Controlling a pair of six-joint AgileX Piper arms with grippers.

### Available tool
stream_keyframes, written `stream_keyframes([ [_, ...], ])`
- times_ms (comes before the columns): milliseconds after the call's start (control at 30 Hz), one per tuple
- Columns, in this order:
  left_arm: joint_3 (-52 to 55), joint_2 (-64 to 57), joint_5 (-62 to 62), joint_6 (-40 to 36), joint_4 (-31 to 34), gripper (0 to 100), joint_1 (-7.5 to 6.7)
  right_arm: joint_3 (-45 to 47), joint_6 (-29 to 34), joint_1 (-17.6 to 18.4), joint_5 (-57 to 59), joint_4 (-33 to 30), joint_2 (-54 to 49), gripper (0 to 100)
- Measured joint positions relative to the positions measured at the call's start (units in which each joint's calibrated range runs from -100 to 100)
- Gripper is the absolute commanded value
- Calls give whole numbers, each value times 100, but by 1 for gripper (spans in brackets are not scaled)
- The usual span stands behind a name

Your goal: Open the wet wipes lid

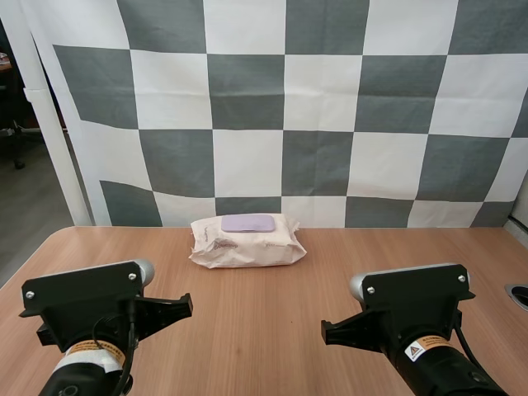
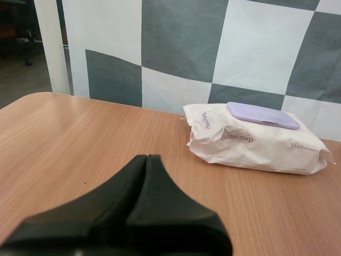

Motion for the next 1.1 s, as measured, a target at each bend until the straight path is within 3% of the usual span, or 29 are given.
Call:
stream_keyframes([
  [233, 0, 0, 0, 92, -100, 26, -66, 0, 29, 37, 0, -48, 0, 0],
  [300, 0, 0, 0, 162, -182, 26, -73, 0, 82, 76, 0, -107, 0, 0],
  [367, 0, 0, -16, 919, -1082, 26, -73, 0, 403, 111, 0, -823, 0, 0],
  [500, 0, 0, -16, 972, -1223, 26, -73, 0, 403, 111, 0, -823, 0, 0],
  [667, 0, 0, -14, 972, -1180, 26, -73, 0, 403, 111, -14, -746, 0, 0],
  [900, -123, 0, -813, 1010, -572, 26, -73, -47, 381, 111, -765, -869, 0, 0],
  [1100, -1012, 0, -829, 1010, -147, 26, -73, -1007, 381, 111, -829, -869, 3, 0],
])
